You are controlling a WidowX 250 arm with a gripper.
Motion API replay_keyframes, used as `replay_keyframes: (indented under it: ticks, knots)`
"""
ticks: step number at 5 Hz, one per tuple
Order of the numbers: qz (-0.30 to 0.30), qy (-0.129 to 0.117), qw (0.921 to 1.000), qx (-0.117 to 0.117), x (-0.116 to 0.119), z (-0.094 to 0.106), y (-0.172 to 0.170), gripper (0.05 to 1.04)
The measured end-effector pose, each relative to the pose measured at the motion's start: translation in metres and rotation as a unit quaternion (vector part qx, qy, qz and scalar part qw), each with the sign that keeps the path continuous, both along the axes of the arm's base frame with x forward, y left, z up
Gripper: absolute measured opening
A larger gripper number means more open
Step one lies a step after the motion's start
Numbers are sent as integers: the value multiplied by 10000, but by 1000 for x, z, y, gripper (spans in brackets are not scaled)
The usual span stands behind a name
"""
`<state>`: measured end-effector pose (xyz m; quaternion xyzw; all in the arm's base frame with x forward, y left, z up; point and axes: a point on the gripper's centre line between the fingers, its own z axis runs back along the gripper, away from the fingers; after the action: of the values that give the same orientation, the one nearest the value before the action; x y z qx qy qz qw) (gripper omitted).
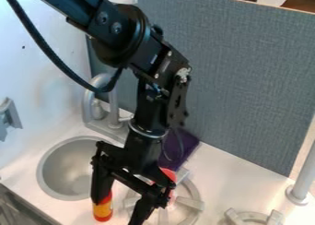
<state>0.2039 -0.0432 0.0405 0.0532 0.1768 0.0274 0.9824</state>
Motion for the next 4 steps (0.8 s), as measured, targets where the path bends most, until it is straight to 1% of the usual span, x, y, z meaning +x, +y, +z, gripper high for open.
replay_keyframes:
  ticks: [1,2,3,4]
  knots:
    - [-22,76,10000,11,-2,-5,0,1001]
    - [-394,-179,9990,-111,0,-15,1,1001]
    - [-984,-737,9923,-159,-3,-26,-5,1001]
    - [-1244,-1126,9849,-428,-5,-40,-9,1001]
